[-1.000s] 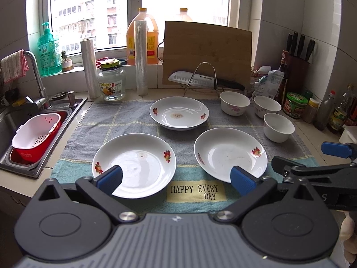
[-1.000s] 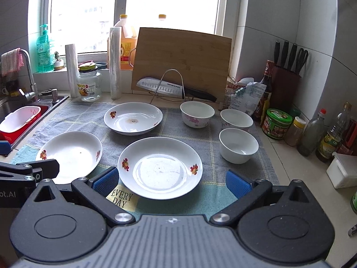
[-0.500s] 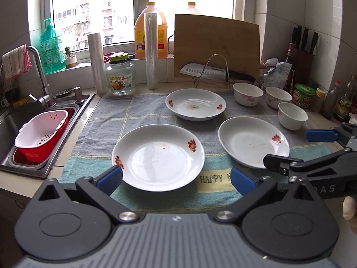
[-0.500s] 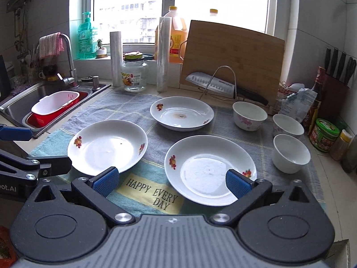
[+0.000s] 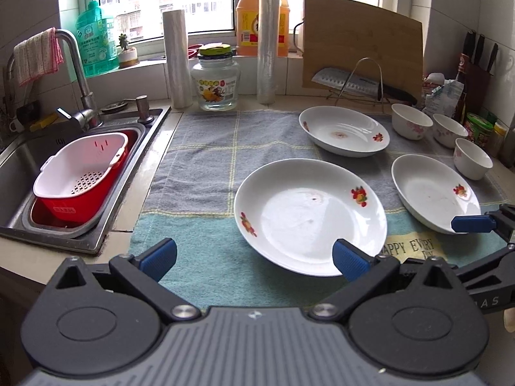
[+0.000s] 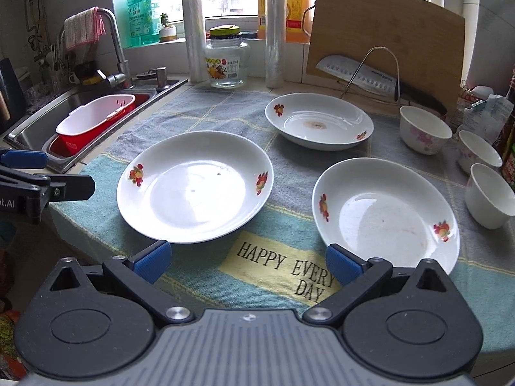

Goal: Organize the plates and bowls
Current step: 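Move the left tool to the nearest white plate and grip its rim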

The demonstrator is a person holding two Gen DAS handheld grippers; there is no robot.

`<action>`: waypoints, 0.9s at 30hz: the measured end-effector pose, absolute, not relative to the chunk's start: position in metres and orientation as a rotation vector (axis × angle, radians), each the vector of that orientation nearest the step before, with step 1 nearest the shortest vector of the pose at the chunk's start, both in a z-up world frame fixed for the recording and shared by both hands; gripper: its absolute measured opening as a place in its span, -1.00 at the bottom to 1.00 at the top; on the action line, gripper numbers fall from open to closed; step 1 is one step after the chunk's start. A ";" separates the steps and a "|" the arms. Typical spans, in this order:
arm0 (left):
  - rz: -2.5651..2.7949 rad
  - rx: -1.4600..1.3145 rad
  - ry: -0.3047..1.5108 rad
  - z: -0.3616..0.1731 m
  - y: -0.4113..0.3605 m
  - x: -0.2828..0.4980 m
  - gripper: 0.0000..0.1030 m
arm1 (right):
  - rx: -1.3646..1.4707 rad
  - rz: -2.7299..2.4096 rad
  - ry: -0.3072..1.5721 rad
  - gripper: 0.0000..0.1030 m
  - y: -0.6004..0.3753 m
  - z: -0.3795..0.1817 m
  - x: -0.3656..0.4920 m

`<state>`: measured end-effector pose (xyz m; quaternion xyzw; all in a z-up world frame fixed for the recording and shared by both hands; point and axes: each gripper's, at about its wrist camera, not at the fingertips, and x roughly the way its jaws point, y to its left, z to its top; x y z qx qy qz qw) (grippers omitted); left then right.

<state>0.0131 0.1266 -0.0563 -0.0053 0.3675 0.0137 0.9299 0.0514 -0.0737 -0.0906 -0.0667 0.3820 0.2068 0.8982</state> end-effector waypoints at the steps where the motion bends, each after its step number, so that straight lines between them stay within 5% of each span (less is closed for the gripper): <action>1: 0.031 -0.013 0.760 -0.058 0.131 0.016 0.98 | -0.137 0.441 0.801 1.00 -0.069 -0.094 0.053; 27: -0.137 0.006 0.881 -0.081 0.176 0.097 0.98 | -0.230 0.518 0.774 1.00 -0.008 -0.149 0.082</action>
